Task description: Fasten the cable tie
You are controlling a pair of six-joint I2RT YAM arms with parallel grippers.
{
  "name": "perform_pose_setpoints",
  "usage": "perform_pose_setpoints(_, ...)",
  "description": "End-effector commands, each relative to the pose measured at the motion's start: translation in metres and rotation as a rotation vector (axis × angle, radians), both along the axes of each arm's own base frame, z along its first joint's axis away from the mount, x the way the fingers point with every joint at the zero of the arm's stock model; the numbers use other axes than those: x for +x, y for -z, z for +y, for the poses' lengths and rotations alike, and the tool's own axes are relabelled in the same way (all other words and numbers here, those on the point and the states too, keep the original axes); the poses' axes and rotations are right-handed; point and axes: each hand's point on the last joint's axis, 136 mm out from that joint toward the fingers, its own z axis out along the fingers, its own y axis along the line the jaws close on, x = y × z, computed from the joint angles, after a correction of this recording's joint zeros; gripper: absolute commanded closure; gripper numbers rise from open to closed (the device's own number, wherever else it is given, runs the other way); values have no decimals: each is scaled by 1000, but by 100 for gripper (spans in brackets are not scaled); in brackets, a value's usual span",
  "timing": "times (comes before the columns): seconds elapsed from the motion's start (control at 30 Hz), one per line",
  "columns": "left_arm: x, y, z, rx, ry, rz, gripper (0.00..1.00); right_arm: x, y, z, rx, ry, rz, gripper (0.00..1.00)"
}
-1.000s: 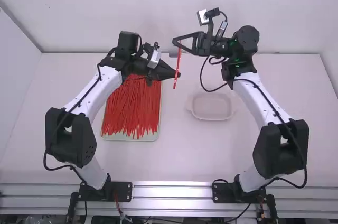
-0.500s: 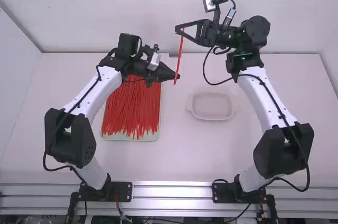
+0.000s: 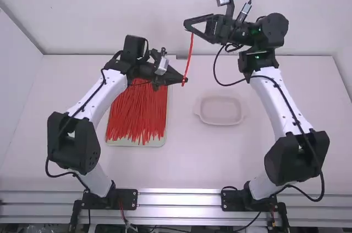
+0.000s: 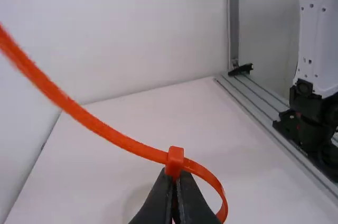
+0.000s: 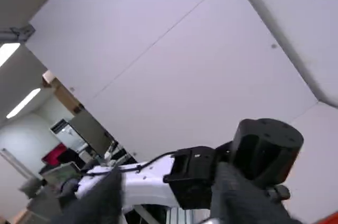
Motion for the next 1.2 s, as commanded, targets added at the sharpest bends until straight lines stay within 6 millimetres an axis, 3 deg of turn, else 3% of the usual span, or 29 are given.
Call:
perform_pose_setpoints(0.0, 1, -2, 4, -17, 6, 0, 98, -7, -6, -7, -16, -12, -29, 2)
perform_pose_setpoints(0.37, 5, -6, 2, -23, 3, -34, 98, 15, 62, -27, -59, 22, 135, 2)
perform_pose_setpoints(0.4, 5, -6, 2, -24, 3, -38, 98, 15, 76, -28, -70, 17, 143, 2)
perform_pose_setpoints(0.57, 6, -7, 2, -26, 4, -50, 98, 13, 101, -30, -93, 2, 157, 2)
perform_pose_setpoints(0.67, 6, -8, 2, -30, 6, -59, 98, 8, 121, -22, -103, -14, 153, 2)
perform_pose_setpoints(0.9, 14, -13, 1, -16, -23, -22, 98, 2, 144, 1, -99, -14, 162, 2)
perform_pose_setpoints(1.1, 18, -13, 0, -9, -39, -23, 98, -2, 139, 11, -85, -19, 157, 1)
perform_pose_setpoints(1.17, 21, -11, 0, 4, -59, -6, 98, -7, 134, 14, -77, -38, 145, 24)
